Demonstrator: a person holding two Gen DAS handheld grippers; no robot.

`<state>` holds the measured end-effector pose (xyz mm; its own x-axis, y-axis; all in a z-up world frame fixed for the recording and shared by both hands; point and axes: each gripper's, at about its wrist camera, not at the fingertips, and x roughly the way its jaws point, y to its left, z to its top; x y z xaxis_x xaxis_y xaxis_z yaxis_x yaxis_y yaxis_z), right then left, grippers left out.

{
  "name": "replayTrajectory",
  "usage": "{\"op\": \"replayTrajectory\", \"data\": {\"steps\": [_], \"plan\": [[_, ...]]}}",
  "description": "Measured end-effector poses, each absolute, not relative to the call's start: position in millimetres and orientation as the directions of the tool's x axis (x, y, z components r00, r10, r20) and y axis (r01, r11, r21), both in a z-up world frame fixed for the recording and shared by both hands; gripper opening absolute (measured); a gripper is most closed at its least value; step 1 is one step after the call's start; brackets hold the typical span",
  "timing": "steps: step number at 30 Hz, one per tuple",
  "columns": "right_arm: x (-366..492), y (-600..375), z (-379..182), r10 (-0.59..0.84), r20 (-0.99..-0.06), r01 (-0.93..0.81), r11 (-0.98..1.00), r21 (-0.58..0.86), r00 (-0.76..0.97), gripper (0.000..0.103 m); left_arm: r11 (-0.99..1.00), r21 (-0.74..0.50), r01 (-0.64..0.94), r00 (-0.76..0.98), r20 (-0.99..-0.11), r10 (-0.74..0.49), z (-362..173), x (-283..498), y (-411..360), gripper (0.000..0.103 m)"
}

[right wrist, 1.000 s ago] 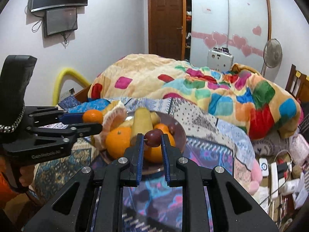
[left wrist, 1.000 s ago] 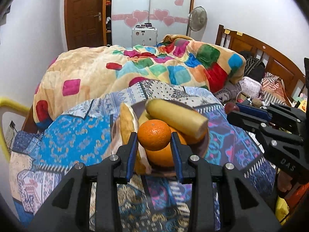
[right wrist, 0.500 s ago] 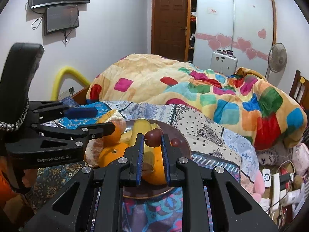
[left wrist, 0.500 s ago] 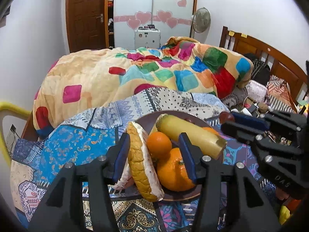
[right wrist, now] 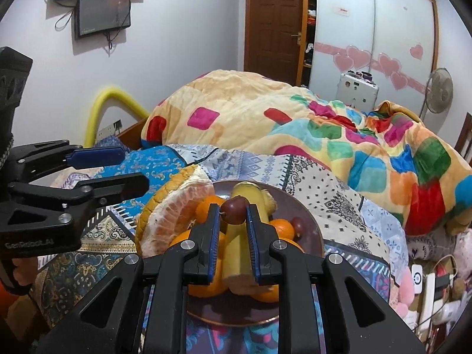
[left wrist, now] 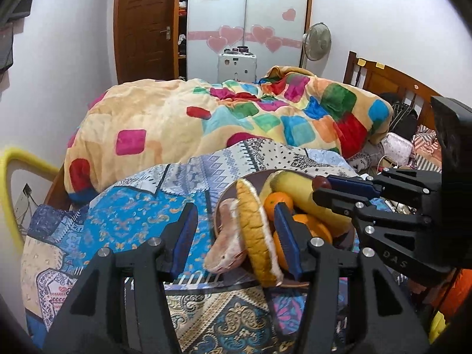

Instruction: Organize fruits

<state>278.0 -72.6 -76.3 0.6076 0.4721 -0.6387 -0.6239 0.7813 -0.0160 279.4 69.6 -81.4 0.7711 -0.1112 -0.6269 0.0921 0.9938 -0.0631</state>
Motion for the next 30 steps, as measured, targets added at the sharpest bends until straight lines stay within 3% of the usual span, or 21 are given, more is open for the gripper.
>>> {"op": "replayTrajectory", "data": {"steps": [2,6,13,22,30], "plan": [[278.5,-69.0,-79.3,0.467,-0.65,-0.628,0.778,-0.021,0.6,0.017,0.994,-0.058,0.09,0.772,-0.627,-0.106,-83.6,277.6,71.6,0.053],[276.6,-68.7,-78.2,0.459,-0.642,-0.621,0.783,-0.035,0.615,0.042,0.994,-0.055,0.096,0.774,-0.624,-0.109,-85.5,273.4,72.3,0.053],[256.1,-84.0,-54.5,0.459,-0.583,-0.592,0.804,-0.047,0.67,0.042,0.994,-0.076,0.082,0.807,-0.58,-0.11,-63.0,254.3,71.3,0.053],[185.1,-122.9,14.1,0.48,-0.423,-0.541,0.841,-0.028,0.768,0.042,0.996,-0.051,0.078,0.902,-0.422,-0.092,6.7,173.6,47.7,0.054],[104.2,-156.6,64.9,0.508,-0.258,-0.521,0.853,0.02,0.822,0.043,0.998,-0.001,0.056,0.966,-0.252,-0.054,60.1,75.8,21.7,0.069]]}}
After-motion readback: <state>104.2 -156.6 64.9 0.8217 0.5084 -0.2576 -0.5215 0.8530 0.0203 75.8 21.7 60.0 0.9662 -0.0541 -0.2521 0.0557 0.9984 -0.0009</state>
